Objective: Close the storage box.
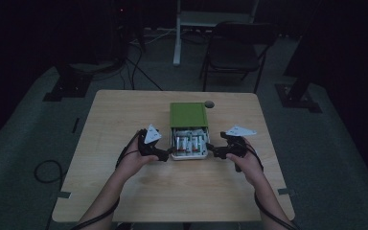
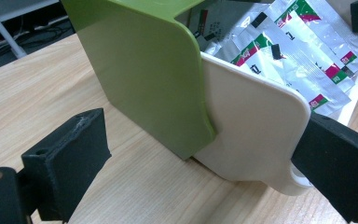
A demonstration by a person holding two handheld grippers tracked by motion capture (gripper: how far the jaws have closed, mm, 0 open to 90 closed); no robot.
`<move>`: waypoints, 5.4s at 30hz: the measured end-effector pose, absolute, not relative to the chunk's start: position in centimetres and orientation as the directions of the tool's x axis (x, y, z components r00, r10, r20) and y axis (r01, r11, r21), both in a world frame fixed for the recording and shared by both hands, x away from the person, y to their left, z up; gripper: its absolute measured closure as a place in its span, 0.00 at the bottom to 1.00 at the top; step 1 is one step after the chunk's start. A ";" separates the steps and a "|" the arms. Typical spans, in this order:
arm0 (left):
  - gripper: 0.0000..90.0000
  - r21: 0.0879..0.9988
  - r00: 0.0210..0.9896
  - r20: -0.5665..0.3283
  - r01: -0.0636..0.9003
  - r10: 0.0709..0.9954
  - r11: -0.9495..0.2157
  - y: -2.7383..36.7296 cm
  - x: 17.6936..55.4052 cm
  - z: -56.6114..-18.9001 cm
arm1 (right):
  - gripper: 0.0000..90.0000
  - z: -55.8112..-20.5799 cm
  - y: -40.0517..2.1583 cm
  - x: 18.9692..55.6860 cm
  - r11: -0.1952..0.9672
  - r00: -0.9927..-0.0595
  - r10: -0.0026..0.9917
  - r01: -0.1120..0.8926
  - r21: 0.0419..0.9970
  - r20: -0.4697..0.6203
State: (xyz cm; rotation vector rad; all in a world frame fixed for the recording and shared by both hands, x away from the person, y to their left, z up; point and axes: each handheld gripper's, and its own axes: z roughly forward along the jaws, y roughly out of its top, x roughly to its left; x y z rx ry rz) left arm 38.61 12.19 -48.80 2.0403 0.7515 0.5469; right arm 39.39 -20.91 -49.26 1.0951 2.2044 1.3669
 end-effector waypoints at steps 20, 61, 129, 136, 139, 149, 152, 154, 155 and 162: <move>0.06 0.850 0.693 0.092 0.320 0.715 -0.419 12.3 39.9 -48.9 | 0.14 -49.4 -20.6 40.5 0.215 -0.625 0.770 0.446 0.869 0.130; 0.06 0.851 0.651 0.112 0.327 0.751 -0.410 12.0 42.3 -48.8 | 0.14 -49.3 -20.0 42.8 0.178 -0.563 0.816 0.466 0.867 0.135; 0.05 0.842 0.634 0.045 0.392 0.772 -0.370 15.5 36.4 -50.4 | 0.15 -50.1 -21.5 37.4 0.230 -0.577 0.813 0.444 0.866 0.080; 0.05 0.837 0.612 0.039 0.412 0.790 -0.360 16.8 35.8 -50.9 | 0.15 -50.3 -21.8 36.5 0.239 -0.582 0.809 0.443 0.864 0.075; 0.05 0.833 0.604 0.040 0.419 0.796 -0.360 17.3 35.5 -51.2 | 0.15 -50.5 -21.9 36.3 0.244 -0.582 0.810 0.451 0.858 0.076; 0.05 0.836 0.567 0.029 0.438 0.823 -0.331 18.9 34.7 -51.8 | 0.15 -51.3 -22.6 35.2 0.237 -0.568 0.818 0.474 0.848 0.089; 0.05 0.834 0.558 0.026 0.445 0.829 -0.325 19.5 34.4 -52.0 | 0.15 -51.5 -22.9 34.9 0.241 -0.564 0.821 0.479 0.844 0.086; 0.05 0.833 0.550 0.019 0.453 0.835 -0.318 19.8 34.2 -52.2 | 0.15 -51.7 -23.1 34.7 0.244 -0.563 0.822 0.480 0.843 0.084; 0.05 0.831 0.548 0.018 0.457 0.836 -0.317 20.0 34.2 -52.3 | 0.15 -51.8 -23.2 34.5 0.246 -0.563 0.822 0.482 0.841 0.082; 0.05 0.818 0.521 0.009 0.487 0.854 -0.306 21.2 33.7 -52.9 | 0.15 -52.6 -23.7 33.6 0.270 -0.563 0.824 0.492 0.827 0.066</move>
